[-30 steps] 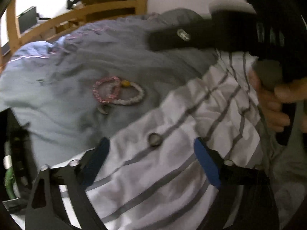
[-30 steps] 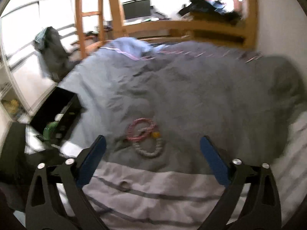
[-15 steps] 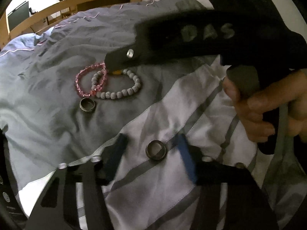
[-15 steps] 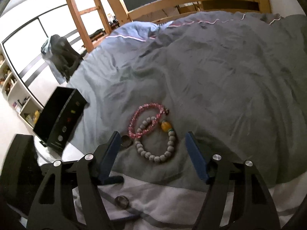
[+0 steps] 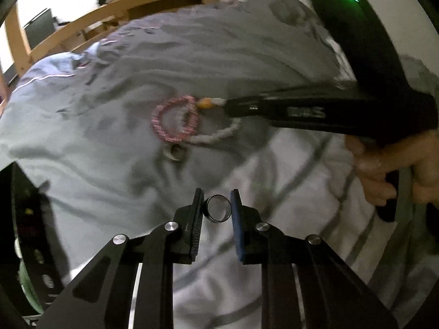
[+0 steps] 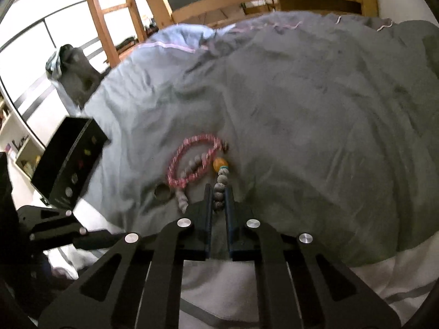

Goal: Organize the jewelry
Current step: 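Grasp the silver ring with the left tool while the right tool grasps the white beaded bracelet, then carry the silver ring in the left tool while the right tool carries the white bracelet toward the box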

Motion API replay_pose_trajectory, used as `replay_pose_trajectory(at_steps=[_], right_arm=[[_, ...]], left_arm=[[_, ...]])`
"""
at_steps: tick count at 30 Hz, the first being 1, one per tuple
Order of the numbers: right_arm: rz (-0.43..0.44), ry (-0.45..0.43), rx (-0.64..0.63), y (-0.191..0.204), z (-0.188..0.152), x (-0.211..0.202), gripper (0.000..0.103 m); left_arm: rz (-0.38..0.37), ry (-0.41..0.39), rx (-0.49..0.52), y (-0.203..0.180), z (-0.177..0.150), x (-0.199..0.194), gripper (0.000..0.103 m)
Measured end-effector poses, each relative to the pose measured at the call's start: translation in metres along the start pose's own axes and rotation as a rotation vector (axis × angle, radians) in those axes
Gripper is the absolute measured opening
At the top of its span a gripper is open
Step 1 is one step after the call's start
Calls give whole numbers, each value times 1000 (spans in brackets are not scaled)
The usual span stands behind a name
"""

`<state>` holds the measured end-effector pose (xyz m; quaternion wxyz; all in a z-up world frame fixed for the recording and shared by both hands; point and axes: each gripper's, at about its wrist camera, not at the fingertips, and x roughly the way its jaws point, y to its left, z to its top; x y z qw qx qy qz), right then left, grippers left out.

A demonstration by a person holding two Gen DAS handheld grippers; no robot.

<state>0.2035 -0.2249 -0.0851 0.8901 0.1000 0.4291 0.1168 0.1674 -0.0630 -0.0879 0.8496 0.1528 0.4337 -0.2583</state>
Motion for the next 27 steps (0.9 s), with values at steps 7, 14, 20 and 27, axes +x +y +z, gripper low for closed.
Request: replay_pose_trajectory(at_steps=[7,14,20,27], right_arm=[[88,-77,31,2,12,-17,9],[107,-116,21,14,18,-31,9],[99,-114,23,20,16,-47,9],[76,-106,15,40,8,-72,9]], left_arm=[[40,-30,-76,26,5,-6,19],[48,-69,-71,23,9,-19,19],[53,-94,-97,26,19,-34,19],[86,-27,-114,34,15,-49,19]])
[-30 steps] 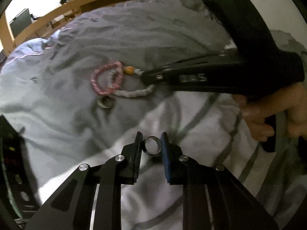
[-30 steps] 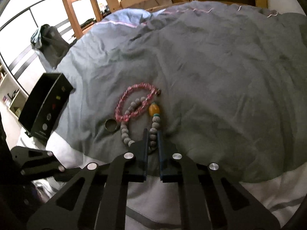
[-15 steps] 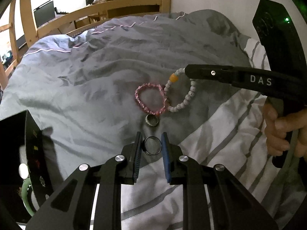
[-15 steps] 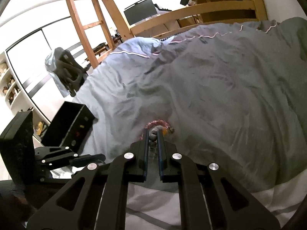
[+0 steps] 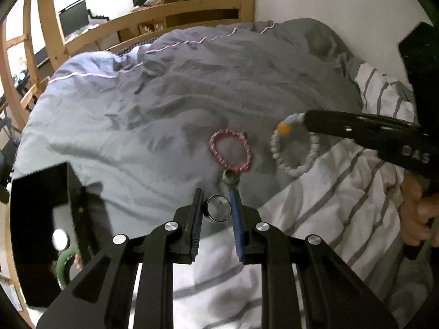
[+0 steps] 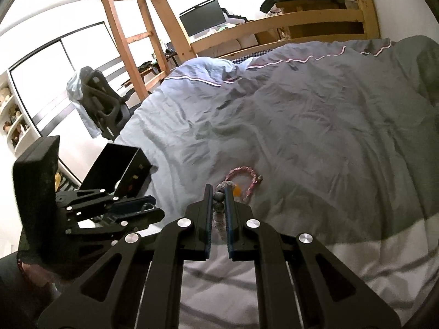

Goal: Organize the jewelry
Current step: 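Carry the silver ring in the left tool while the right tool carries the white bracelet toward the box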

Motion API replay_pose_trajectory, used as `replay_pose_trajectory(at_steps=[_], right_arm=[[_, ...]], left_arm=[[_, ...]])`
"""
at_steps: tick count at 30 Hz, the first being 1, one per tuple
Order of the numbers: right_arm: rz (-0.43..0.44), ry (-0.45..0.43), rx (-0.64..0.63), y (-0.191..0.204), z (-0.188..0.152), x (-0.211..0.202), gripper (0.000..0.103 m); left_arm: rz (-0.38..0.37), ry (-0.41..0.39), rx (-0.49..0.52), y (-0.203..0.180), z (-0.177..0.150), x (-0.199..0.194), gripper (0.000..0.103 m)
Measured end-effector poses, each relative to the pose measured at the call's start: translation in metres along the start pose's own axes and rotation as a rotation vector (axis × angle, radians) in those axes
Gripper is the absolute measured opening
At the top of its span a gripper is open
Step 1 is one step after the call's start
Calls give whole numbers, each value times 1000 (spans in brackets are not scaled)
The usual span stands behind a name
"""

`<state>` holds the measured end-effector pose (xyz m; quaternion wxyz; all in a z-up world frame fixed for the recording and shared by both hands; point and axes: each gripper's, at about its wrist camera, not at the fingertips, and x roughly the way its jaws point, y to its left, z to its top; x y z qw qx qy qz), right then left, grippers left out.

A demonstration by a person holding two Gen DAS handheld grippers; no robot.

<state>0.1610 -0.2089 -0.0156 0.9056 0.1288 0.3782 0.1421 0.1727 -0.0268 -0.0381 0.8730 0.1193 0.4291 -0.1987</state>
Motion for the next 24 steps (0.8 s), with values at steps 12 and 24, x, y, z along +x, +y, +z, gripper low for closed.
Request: replay_pose_trajectory(at_steps=[12,24], right_arm=[[-44,-6,-4,50,2,-14,9],[-23,-11,-62,109,20,2,9]], left_arm=[[3,13,-105,54,-11,-33,19],[55,-61,-250,123,-20,-72,19]])
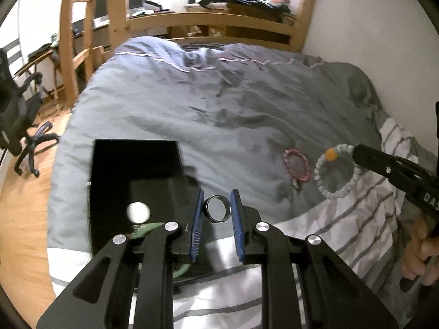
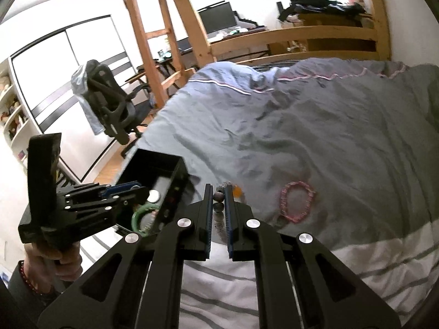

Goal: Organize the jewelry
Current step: 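Carry the silver ring in the left tool while the right tool carries the white bracelet toward the box, then open the left tool over the box while the right tool releases the white bracelet into it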

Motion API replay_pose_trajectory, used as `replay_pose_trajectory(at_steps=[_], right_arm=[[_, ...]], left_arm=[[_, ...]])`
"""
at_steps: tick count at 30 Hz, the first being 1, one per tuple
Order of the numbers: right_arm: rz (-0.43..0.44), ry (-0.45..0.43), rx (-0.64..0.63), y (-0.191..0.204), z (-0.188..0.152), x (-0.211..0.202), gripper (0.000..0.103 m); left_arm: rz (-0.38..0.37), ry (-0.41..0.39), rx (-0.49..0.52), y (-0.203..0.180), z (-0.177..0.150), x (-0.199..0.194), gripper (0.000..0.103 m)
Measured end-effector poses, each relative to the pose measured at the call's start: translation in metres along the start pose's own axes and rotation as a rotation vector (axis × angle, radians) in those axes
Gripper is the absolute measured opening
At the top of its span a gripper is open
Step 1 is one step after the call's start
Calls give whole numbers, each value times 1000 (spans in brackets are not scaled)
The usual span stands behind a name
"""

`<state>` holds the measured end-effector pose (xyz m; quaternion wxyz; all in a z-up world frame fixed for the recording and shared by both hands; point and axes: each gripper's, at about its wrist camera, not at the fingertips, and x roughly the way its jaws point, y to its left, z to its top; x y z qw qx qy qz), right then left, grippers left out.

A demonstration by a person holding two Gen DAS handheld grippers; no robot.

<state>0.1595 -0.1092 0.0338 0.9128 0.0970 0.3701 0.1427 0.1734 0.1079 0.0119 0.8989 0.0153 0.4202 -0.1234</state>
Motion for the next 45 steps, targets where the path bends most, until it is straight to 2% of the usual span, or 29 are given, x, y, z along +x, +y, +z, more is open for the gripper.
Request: replay_pose_trajectory(at_steps=[6,14,19,24,30,44,45], right_arm=[[47,1,-44,36,10,18,9],[122,10,-104,85,21,39,9],[158,19,-119,106,23,48,9],[185,37,-132,122,25,60,9],[198,74,-120,126,15,75,9],[217,169,-94,119,-6,102,10],[203,174,-90,119,-6,104,11]], left_arm=[[13,-16,-77,26,-1,-2,19],[82,-12,-172,64,-8,1,19],[87,-8,-217,76,-11,5,19],[125,8,-257,86,-13,10,19],[140,23,-289,92,-16,12,19],[114,7,-325,96,-17,9,19],[111,-1,-331,96,-17,7,22]])
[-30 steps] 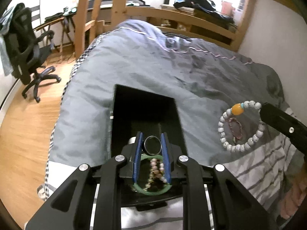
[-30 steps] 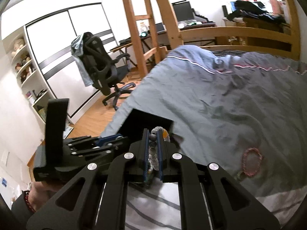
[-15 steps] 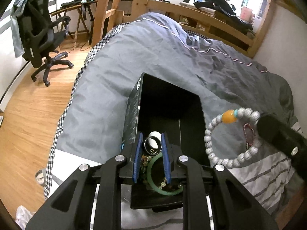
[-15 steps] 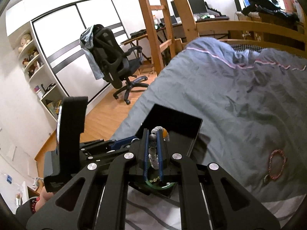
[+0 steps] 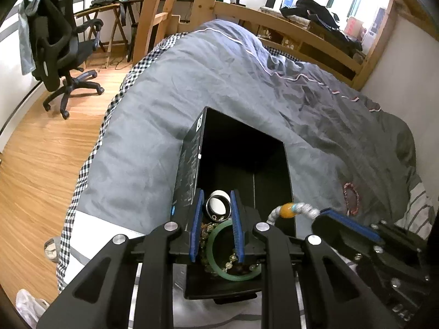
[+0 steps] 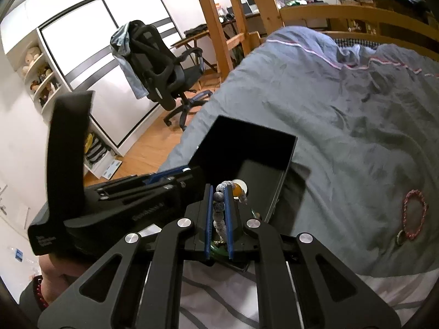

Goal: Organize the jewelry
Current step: 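Open the left tool over the box while the right tool releases the white bracelet into it, then move both tools back over the pink bracelet and dark ring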

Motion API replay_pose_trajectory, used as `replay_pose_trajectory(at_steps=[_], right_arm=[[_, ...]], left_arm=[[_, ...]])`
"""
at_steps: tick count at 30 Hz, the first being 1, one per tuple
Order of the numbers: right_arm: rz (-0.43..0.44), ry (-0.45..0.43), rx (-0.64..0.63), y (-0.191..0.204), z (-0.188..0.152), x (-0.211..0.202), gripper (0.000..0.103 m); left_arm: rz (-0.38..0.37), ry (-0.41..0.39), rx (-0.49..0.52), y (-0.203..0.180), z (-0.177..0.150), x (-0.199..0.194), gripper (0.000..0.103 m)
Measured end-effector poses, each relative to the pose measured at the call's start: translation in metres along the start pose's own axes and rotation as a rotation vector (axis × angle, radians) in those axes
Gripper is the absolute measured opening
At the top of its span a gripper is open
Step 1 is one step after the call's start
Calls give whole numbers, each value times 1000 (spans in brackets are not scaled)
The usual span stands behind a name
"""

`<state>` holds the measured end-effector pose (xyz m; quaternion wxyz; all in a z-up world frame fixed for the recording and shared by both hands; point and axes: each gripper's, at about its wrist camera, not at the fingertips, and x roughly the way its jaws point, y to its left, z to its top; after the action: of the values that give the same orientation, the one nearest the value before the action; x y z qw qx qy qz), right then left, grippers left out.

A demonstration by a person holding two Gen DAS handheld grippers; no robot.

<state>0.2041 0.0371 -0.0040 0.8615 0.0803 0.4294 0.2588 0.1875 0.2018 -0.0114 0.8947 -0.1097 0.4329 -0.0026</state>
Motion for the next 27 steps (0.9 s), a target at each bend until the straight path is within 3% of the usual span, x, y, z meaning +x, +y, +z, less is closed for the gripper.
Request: replay_pose_trajectory(at_steps=[2,4,6,7,9,11,16,27], right_arm=[[-27,-1,0,-1,2,0,16],[-49,-10,5,-4,3,-4,36],[-83,-33,0,-7,6,-15,63],[-112,-47,-8,-8,6,-21,70],[-207,-100,-29,-13,10,-43,94],[-294,-139,-27,-23,13,-64,94],[-422,-170,26,-48,18,-111,99],[-543,-200,104,-91,-2,-182,99]], left_arm=[[-35,-5,-9,2,0,-2,34],[-42,-24,-8,0,1,-5,40],[-8,-61,-7,-2,2,-12,77],[28,-100,-11,-3,3,-18,82],[22,-142,-10,-6,4,-28,89],[-3,-168,-19,-10,3,-35,95],[-23,-195,41,-35,-2,-42,96],[-120,-146,276,-130,-44,-31,97]])
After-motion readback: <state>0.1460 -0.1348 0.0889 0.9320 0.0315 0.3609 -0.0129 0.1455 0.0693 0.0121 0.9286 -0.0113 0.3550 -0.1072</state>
